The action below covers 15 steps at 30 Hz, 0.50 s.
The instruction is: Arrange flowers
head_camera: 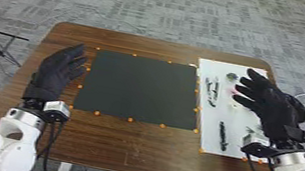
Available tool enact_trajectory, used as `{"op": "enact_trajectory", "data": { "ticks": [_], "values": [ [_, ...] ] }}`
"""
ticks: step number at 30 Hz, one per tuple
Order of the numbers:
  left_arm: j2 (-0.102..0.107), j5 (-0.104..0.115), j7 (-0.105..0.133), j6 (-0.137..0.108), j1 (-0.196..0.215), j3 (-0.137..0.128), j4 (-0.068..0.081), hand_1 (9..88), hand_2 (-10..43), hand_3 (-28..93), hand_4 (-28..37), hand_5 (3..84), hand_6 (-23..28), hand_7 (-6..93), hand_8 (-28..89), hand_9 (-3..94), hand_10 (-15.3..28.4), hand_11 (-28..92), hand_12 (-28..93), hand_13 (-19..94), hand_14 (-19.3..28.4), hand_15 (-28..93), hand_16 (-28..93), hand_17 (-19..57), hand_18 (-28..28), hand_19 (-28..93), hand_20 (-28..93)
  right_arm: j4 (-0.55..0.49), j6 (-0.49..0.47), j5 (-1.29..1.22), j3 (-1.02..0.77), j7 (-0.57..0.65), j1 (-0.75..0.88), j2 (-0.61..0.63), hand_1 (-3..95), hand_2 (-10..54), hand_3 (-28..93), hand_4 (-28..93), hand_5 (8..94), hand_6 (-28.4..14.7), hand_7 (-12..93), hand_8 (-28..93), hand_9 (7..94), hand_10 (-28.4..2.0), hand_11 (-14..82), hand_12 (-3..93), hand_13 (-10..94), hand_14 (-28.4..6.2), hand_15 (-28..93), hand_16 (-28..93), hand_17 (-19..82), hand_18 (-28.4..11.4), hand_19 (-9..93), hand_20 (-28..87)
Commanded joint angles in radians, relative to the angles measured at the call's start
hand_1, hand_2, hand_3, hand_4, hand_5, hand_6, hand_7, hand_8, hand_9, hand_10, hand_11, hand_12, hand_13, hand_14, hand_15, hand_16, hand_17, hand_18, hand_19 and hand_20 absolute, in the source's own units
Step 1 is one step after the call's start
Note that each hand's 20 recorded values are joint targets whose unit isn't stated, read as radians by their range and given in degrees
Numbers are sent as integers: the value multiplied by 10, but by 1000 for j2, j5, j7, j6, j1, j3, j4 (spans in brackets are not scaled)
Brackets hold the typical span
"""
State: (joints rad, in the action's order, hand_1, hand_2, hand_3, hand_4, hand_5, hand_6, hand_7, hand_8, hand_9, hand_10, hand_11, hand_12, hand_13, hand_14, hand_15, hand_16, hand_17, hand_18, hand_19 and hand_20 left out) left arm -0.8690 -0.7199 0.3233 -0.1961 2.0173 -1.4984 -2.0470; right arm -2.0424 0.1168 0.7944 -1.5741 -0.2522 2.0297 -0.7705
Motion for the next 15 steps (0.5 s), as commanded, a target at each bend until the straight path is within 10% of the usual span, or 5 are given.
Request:
{"op": "enact_trajectory", "data": {
  "ticks": [1,5,8,15],
  "values": [
    [1,1,-1,-1,21,-18,-8,300,-43,639,-240,313,43,207,-89,204,104,194,198,157,123,248,66,-102,181,372,122,8,7,10,48,-25,-47,15,175,-66,788,-271,355,-29,147,-95,373,-116,83,213,292,-119,128,290,68,-214,388,193],
    [-10,5,35,0,2,21,-1,301,-43,638,-240,302,40,195,-88,200,104,196,195,154,123,249,63,-101,180,373,122,-75,226,368,21,248,-25,101,206,-81,791,-272,388,-41,178,-109,437,-142,210,227,359,-125,410,202,120,-215,558,275],
    [2,16,76,2,5,28,5,300,-44,640,-238,301,38,195,-85,199,103,196,193,155,123,250,62,-101,180,373,121,-143,-8,766,-116,487,31,153,300,-67,793,-268,477,-45,239,-132,543,-152,336,241,478,-124,595,172,208,-197,700,339],
    [23,19,69,-46,111,-76,-35,303,-55,646,-230,306,37,197,-85,210,104,200,190,170,121,256,60,-97,182,373,122,-204,-122,1166,51,772,-85,319,341,-88,781,-282,596,-6,287,-149,676,-118,364,254,614,-98,633,195,288,-185,815,366]
  ]
}}
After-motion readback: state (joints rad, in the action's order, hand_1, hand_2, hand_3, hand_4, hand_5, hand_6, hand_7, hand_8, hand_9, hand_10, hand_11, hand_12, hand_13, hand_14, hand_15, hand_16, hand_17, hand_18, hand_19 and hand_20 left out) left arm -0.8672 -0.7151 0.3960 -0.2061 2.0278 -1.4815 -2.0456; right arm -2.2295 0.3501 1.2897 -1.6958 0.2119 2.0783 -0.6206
